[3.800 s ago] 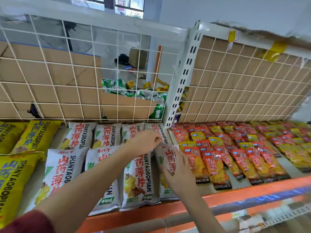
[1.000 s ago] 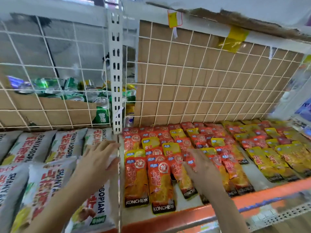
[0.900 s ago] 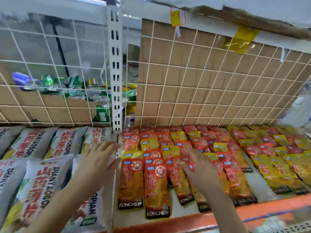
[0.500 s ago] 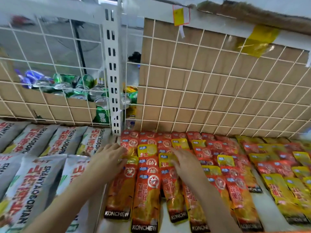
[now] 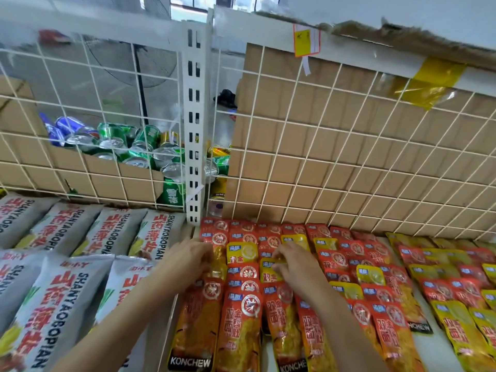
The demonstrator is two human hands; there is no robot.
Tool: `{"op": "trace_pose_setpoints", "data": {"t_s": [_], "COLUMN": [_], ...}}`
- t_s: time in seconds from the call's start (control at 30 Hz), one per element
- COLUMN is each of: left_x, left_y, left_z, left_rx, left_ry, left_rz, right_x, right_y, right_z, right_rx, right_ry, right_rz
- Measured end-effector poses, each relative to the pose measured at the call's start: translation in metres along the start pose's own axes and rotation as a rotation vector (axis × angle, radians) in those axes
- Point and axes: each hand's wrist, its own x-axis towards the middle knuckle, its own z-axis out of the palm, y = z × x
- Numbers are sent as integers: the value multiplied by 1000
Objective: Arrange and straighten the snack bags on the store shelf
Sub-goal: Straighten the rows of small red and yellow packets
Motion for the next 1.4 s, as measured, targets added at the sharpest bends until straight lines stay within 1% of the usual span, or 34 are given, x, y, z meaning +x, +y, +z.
{"op": "trace_pose_setpoints", "data": {"t_s": [0.17, 0.33, 0.53, 0.83, 1.0, 1.13, 1.27, 1.4], "left_x": [7, 12, 16, 14, 11, 6, -1, -9], "left_y": [1, 1, 1, 4, 5, 7, 10, 8], "left_z": [0, -11, -24, -44, -49, -53, -58, -55], "left_rx": [23, -65, -311, -476, -571, -640, -652, -618], "left_ry": [3, 36, 84, 303, 431, 520, 521, 445], "left_rz": [21, 21, -16, 101, 192, 226, 267, 307], "right_x": [-1, -2, -3, -5, -15, -27, -40, -62], "right_y": [-3, -3, -7, -11, -9, -9, -5, 6], "right_z": [-5, -16, -31, -42, -50, -60, -66, -62], "right_rx": [11, 78, 106, 317, 395, 418, 359, 295], "right_ry": [-20, 64, 189, 388, 509, 603, 640, 621], "right_rz": [12, 17, 20, -11, -49, -42, -9, 29]}}
